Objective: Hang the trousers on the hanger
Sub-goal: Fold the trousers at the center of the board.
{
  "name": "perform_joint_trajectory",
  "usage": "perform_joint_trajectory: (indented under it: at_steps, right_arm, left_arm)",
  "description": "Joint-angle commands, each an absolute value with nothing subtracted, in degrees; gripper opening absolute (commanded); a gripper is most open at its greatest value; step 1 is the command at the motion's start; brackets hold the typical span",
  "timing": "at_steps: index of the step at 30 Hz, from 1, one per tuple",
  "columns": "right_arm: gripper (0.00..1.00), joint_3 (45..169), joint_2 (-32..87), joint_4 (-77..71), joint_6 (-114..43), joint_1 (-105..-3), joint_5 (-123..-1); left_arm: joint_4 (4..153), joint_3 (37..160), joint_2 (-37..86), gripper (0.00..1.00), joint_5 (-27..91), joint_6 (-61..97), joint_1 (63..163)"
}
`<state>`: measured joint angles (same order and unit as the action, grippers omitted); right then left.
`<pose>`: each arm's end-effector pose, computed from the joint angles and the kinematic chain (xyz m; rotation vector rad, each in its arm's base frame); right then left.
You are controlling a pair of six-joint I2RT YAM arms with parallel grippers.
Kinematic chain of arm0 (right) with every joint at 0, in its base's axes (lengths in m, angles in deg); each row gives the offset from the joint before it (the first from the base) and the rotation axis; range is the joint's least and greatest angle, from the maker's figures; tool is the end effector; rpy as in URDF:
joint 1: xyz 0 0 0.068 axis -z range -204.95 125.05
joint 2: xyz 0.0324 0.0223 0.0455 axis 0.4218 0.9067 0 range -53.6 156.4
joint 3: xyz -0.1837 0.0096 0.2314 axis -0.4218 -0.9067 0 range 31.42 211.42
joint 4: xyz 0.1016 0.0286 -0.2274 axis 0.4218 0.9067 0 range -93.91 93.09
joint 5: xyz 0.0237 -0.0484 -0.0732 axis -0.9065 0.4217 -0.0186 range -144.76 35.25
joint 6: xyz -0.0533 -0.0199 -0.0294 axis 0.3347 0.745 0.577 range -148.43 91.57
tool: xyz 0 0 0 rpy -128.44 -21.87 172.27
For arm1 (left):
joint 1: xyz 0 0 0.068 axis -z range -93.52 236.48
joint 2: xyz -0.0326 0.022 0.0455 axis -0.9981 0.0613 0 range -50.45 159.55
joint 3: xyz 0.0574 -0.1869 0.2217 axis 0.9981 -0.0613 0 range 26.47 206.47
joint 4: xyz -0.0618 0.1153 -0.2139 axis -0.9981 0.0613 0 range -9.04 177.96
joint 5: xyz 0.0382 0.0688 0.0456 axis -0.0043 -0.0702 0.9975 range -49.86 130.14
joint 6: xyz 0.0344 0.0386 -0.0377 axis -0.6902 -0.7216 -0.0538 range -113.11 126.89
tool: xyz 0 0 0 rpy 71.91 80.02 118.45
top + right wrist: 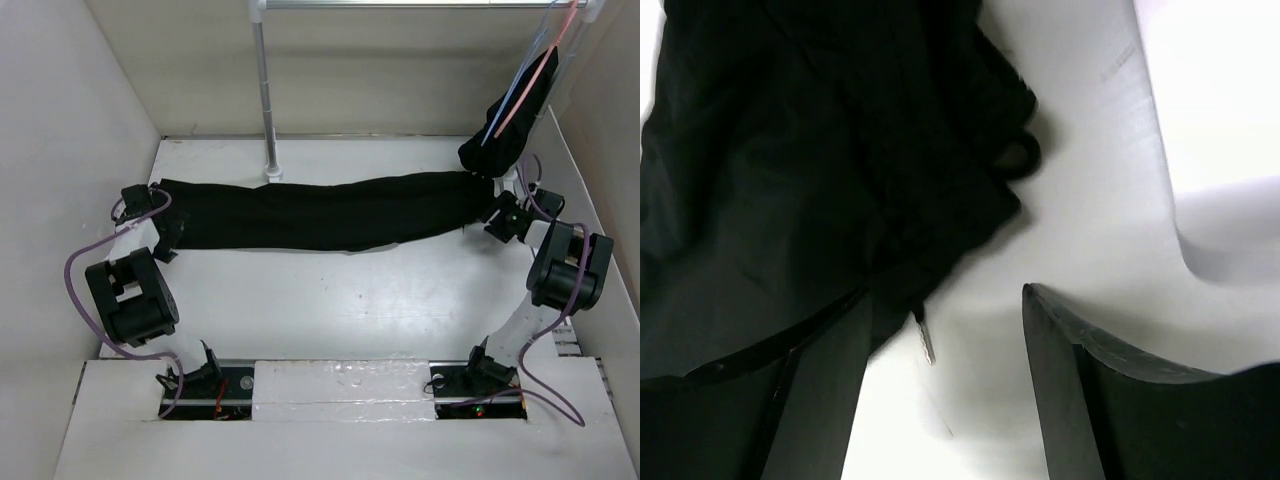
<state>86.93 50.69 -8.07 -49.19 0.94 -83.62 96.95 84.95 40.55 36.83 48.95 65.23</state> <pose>0.3465 -0.1415 0.1736 0.6767 2.1889 0.5431 0.3142 0.1191 0.2335 -1.2523 2.0818 -0.2350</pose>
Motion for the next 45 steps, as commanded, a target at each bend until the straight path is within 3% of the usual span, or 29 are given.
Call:
perform_joint_trajectory:
  at_steps: [1, 5, 7, 8, 9, 10, 12, 29, 37, 45]
  right_arm:
    - [0.67, 87.50, 53.09, -13.57, -52.86, -0.33, -83.06]
    - [0.63, 88.72, 55.73, -14.45, -56.28, -1.66, -81.04]
    - [0.53, 89.69, 56.78, -15.33, -57.87, -2.88, -80.33]
    - [0.43, 89.78, 57.22, -15.60, -58.23, -2.89, -80.24]
    - [0.16, 90.04, 57.66, -15.60, -58.75, -3.50, -79.63]
    - [0.15, 90.05, 57.67, -15.51, -58.93, -3.50, -79.63]
    - [0.00, 89.61, 55.66, -14.90, -58.58, -3.50, -78.06]
    - [0.00, 76.34, 33.07, 1.18, -44.08, 9.15, -72.95]
    - [0.00, 74.66, 31.48, 3.82, -39.16, 11.26, -73.83]
    - [0.00, 74.75, 33.94, 0.84, -39.59, 11.88, -78.48]
  left_arm:
    - [96.34, 85.01, 39.10, 0.77, 36.53, 48.99, 65.13]
    - [95.99, 85.00, 41.65, 0.78, 34.69, 49.34, 62.85]
    - [96.34, 86.14, 44.80, 0.79, 33.46, 49.34, 62.05]
    - [96.43, 86.32, 45.78, 0.80, 33.54, 49.25, 62.05]
    - [96.51, 87.02, 48.31, 0.80, 33.63, 49.43, 62.05]
    - [96.52, 87.20, 48.33, 0.80, 33.63, 49.43, 62.05]
    - [95.82, 87.20, 49.56, 0.80, 33.55, 49.87, 62.05]
    - [99.32, 100.82, 63.01, 0.79, 37.32, 45.39, 63.10]
    - [103.89, 104.08, 65.13, 0.75, 43.73, 44.24, 64.51]
    - [111.36, 102.86, 63.03, 0.80, 50.93, 41.17, 65.13]
